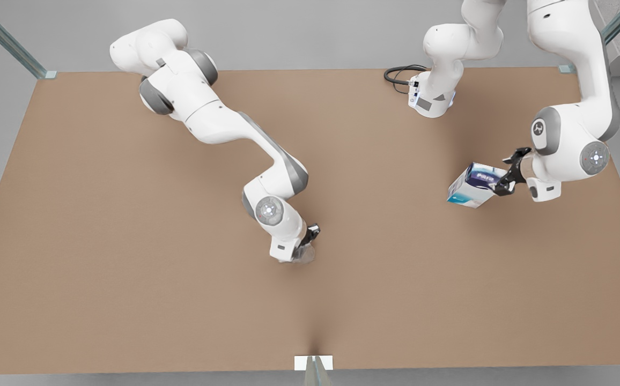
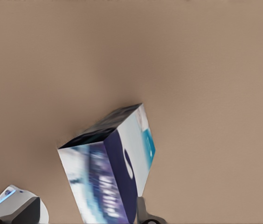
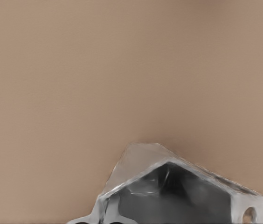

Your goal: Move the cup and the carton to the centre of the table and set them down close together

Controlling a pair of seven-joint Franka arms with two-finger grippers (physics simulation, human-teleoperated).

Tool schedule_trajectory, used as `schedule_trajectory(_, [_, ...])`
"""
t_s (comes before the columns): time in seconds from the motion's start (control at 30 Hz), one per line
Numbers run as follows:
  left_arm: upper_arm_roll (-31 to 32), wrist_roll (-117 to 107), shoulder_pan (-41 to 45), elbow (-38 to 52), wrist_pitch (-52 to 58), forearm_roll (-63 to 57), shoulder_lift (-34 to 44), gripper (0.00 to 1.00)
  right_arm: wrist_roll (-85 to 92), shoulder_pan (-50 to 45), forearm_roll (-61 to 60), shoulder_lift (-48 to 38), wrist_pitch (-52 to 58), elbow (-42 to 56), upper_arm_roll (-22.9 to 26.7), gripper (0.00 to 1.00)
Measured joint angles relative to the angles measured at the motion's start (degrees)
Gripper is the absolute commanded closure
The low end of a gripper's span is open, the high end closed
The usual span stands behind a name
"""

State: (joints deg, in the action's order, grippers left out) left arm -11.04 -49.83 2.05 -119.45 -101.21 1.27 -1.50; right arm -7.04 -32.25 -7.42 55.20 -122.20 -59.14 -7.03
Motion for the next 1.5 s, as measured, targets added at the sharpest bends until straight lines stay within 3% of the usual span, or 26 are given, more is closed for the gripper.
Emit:
schedule_trajectory(0.27, [-0.04, 0.62, -4.30, -6.13, -6.66, 1.00, 2.81, 0.00, 0.10, -0.36, 0.18, -1.84, -1.23, -0.69, 0.12, 0.00])
schedule_trajectory(0.33, [-0.04, 0.62, -3.30, -6.15, -6.72, 1.87, 2.81, 0.00, 0.09, 0.47, -0.54, -8.91, 4.53, -5.20, 4.05, 0.00])
schedule_trajectory(0.37, [-0.04, 0.62, -2.46, -6.15, -7.04, 2.31, 2.73, 0.00, 0.08, 1.18, -0.63, -11.26, 7.88, -5.23, 7.27, 0.00])
schedule_trajectory(0.4, [-0.04, 0.70, -1.49, -6.32, -7.57, 2.70, 2.59, 0.00, 0.57, 2.27, -0.51, -13.40, 13.37, -4.82, 13.86, 0.00])
schedule_trajectory(0.43, [-0.06, 1.09, -0.45, -7.09, -8.58, 3.00, 2.55, 0.00, 0.75, 8.06, 0.08, -16.32, 17.58, -4.82, 15.43, 0.00])
schedule_trajectory(0.5, [-0.06, 1.14, 1.51, -8.17, -10.14, 3.42, 2.35, 0.00, 0.80, 17.61, 0.97, -20.94, 24.41, -4.92, 15.82, 0.00])
schedule_trajectory(0.63, [-0.15, 1.14, 4.54, -8.08, -10.16, 3.80, 2.28, 0.00, 1.72, 24.92, 5.19, -33.96, 27.43, -12.45, 15.75, 0.00])
schedule_trajectory(0.83, [-1.34, 0.90, 5.04, -8.17, -9.35, 3.88, 2.30, 0.00, 2.11, 25.76, 6.19, -32.36, 26.93, -12.23, 15.78, 0.00])
schedule_trajectory(1.27, [-1.85, 0.97, -5.22, -10.45, -14.43, 3.53, -0.12, 0.00, 2.12, 25.25, 6.19, -30.94, 26.78, -12.02, 15.73, 0.00])
schedule_trajectory(1.3, [-1.87, 0.97, -5.06, -10.88, -15.11, 3.62, -0.37, 0.08, 2.12, 25.21, 6.26, -30.86, 26.76, -12.02, 15.73, 0.00])
schedule_trajectory(1.33, [-1.87, 0.88, -4.15, -10.98, -15.10, 3.70, -0.42, 0.31, 2.12, 25.22, 6.27, -30.77, 26.75, -11.97, 15.73, 0.00])
schedule_trajectory(1.37, [-1.87, 0.88, -2.63, -10.98, -14.94, 3.76, -0.43, 0.46, 2.12, 25.22, 6.27, -30.76, 26.75, -11.97, 15.73, 0.00])
schedule_trajectory(1.4, [-1.87, 0.88, -0.80, -10.98, -14.68, 3.82, -0.37, 0.51, 2.12, 25.22, 6.27, -30.76, 26.75, -11.97, 15.73, 0.00])
schedule_trajectory(1.5, [-2.00, 0.75, 3.10, -10.98, -14.44, 4.16, -0.27, 0.51, 2.12, 25.22, 6.27, -30.77, 26.75, -11.97, 15.73, 0.00])
